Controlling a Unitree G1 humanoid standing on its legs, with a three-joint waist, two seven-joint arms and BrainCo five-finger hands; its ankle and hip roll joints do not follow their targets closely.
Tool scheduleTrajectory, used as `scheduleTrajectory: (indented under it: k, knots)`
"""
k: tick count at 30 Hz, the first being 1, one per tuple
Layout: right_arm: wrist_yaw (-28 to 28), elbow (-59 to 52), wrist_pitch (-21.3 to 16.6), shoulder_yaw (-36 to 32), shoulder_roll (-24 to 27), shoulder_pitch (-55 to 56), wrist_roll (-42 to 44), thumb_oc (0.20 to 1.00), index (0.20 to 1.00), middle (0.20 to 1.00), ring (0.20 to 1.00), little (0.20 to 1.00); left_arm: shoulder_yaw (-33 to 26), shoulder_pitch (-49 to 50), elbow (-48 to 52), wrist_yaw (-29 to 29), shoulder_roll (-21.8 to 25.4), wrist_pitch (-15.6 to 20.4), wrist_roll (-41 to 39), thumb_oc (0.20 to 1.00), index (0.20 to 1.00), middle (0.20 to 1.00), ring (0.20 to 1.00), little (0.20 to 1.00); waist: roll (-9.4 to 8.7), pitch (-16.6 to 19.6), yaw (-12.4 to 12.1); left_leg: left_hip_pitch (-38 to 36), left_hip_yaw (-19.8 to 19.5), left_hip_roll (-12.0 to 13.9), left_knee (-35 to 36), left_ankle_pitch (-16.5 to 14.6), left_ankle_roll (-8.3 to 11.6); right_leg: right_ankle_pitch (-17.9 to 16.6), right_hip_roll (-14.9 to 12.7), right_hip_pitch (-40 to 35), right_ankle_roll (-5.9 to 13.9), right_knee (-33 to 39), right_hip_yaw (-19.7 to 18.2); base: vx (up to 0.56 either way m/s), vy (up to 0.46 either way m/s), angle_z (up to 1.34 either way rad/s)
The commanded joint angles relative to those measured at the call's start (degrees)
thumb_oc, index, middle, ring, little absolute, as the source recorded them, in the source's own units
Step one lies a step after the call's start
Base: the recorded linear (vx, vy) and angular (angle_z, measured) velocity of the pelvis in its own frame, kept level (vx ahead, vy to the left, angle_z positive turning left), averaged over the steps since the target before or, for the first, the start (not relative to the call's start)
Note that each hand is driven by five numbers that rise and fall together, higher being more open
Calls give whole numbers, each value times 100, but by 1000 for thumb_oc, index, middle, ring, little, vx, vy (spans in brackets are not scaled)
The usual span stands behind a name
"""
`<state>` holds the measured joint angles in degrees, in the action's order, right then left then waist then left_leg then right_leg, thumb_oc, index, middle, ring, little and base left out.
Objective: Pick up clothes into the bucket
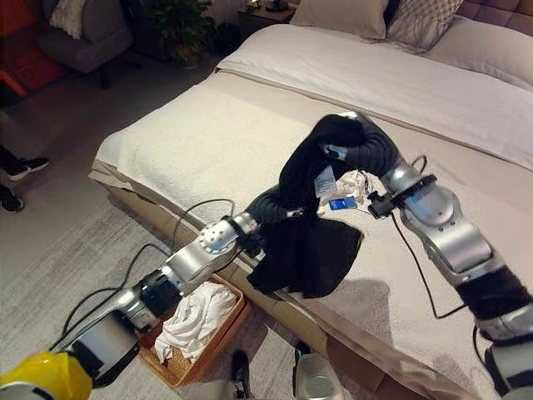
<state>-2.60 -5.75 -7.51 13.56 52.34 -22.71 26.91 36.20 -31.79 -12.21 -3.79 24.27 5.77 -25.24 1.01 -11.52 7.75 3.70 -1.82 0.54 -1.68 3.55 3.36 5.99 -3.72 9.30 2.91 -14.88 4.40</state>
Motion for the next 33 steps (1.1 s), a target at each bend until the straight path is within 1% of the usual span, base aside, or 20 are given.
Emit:
scheduleTrajectory:
  k: [1, 2, 4, 6, 7, 8, 12, 15, 16, 17, 18, 22, 23, 24, 26, 28, 30, 33]
  knots:
    - [457, 23, -279, -1104, -306, -26, -258, 1000, 1000, 1000, 1000, 1000, -774, 783, 70, 119, 710, 174, 403, 200, 200, 200, 200, 200, -286, 239, -202, 199, -42, -71, -467, -495, 7, -473, -332, -325, 429, 709, 83, 0, 0, 0]
    - [485, 151, -251, -1219, -396, 175, -412, 1000, 1000, 1000, 1000, 1000, -1117, 1080, 62, 190, 794, 199, 544, 200, 200, 200, 200, 200, -277, 219, -242, 211, -50, -75, -470, -491, 5, -475, -335, -328, 425, 721, 79, 0, 0, 0]
    - [481, 218, -213, -1361, -508, 416, -656, 1000, 1000, 1000, 1000, 1000, -1605, 1517, 202, 273, 975, 254, 820, 200, 200, 200, 200, 200, -274, 220, -280, 232, -65, -81, -509, -513, -2, -469, -339, -331, 419, 721, 90, 0, -3, 2]
    - [490, 386, -211, -1436, -736, 668, -789, 1000, 1000, 1000, 1000, 1000, -2109, 1958, 294, 425, 1037, 323, 1001, 200, 200, 200, 200, 200, -268, 199, -329, 267, -73, -99, -552, -528, -9, -468, -345, -320, 412, 713, 86, 0, 0, 0]
    - [485, 516, -155, -1535, -922, 933, -934, 1000, 1000, 1000, 1000, 1000, -2590, 2388, 386, 503, 1023, 379, 932, 200, 200, 200, 200, 200, -248, 160, -378, 309, -86, -119, -581, -529, -16, -467, -352, -314, 405, 721, 87, -13, 6, 3]
    - [486, 513, -154, -1525, -928, 937, -937, 1000, 1000, 1000, 1000, 1000, -2603, 2412, 402, 500, 1028, 375, 931, 200, 200, 200, 200, 200, -251, 169, -370, 311, -85, -119, -585, -533, -16, -466, -352, -313, 405, 721, 87, -24, 8, 3]
    - [539, 1034, -51, -1602, -1286, 1430, -1654, 1000, 1000, 1000, 1000, 1000, -3495, 3079, 799, 589, 962, 518, 668, 200, 200, 200, 200, 200, -200, 69, -457, 412, -127, -153, -616, -519, -29, -475, -364, -232, 396, 705, 106, -33, 9, 12]
    - [555, 1465, 42, -1552, -1519, 1659, -2012, 1000, 1000, 1000, 1000, 1000, -3964, 3340, 1175, 683, 926, 646, 535, 200, 200, 200, 200, 200, -165, -50, -498, 532, -172, -179, -696, -512, -46, -481, -399, -136, 395, 622, 131, -54, 20, 12]
    - [558, 1673, 44, -1501, -1615, 1737, -2115, 1000, 1000, 1000, 1000, 1000, -4151, 3434, 1362, 749, 899, 717, 457, 200, 200, 200, 200, 200, -150, -108, -510, 599, -190, -188, -735, -508, -52, -483, -406, -75, 393, 585, 128, -113, 38, 2]
    - [627, 2206, 103, -1400, -1744, 1822, -2315, 1000, 1000, 1000, 1000, 1000, -4388, 3527, 1658, 822, 935, 830, 378, 200, 200, 200, 200, 200, -118, -239, -543, 722, -215, -214, -814, -501, -60, -497, -432, 37, 390, 509, 142, -91, 31, 3]
    - [633, 2227, 91, -1385, -1749, 1803, -2317, 1000, 1000, 1000, 1000, 1000, -4401, 3537, 1669, 823, 936, 825, 377, 200, 200, 200, 200, 200, -123, -235, -535, 736, -215, -216, -828, -506, -60, -493, -434, 50, 390, 498, 141, -93, 38, 9]
    - [842, 3521, 177, -1114, -2045, 1829, -2566, 1000, 1000, 1000, 1000, 1000, -4745, 3635, 2134, 990, 1043, 1029, 257, 200, 200, 200, 200, 200, -55, -494, -607, 987, -260, -268, -1034, -512, -88, -488, -491, 275, 372, 290, 140, -66, 40, 12]
    - [882, 4004, 220, -998, -2158, 1836, -2649, 1000, 1000, 1000, 1000, 1000, -4845, 3669, 2273, 1111, 1146, 1073, 323, 200, 200, 200, 200, 200, -33, -614, -636, 1076, -272, -292, -1121, -522, -103, -482, -508, 359, 361, 201, 133, -38, 37, 13]
    - [885, 4020, 211, -988, -2163, 1822, -2649, 1000, 1000, 1000, 1000, 1000, -4851, 3672, 2276, 1113, 1148, 1072, 324, 200, 200, 200, 200, 200, -38, -613, -633, 1085, -270, -292, -1132, -526, -103, -477, -509, 368, 361, 192, 130, -40, 38, 9]
    - [966, 4600, 265, -854, -2305, 1849, -2821, 1000, 1000, 1000, 1000, 1000, -4930, 3687, 2386, 1254, 1318, 1095, 575, 200, 200, 200, 200, 200, -36, -750, -641, 1213, -270, -305, -1291, -560, -118, -471, -550, 459, 360, 89, 115, -39, 34, 2]
    - [1031, 5072, 300, -744, -2387, 1829, -2874, 1000, 1000, 1000, 1000, 1000, -4842, 3624, 2276, 1300, 1344, 1107, 520, 200, 200, 200, 200, 200, -40, -859, -625, 1323, -262, -327, -1412, -590, -131, -469, -578, 567, 359, 9, 96, -44, 41, 1]
    - [1076, 5479, 348, -644, -2465, 1816, -2963, 1000, 1000, 1000, 1000, 1000, -4700, 3527, 2126, 1418, 1425, 1045, 741, 200, 200, 200, 200, 200, -58, -992, -597, 1477, -254, -348, -1586, -625, -144, -450, -598, 715, 346, -125, 54, -53, 47, 1]
    - [1193, 5711, 359, -570, -2506, 1750, -2929, 1000, 1000, 1000, 1000, 1000, -4413, 3233, 1661, 1617, 1464, 945, 978, 200, 200, 200, 200, 200, -106, -1208, -554, 1740, -220, -352, -1845, -663, -172, -379, -619, 990, 314, -405, -11, -71, 43, 2]
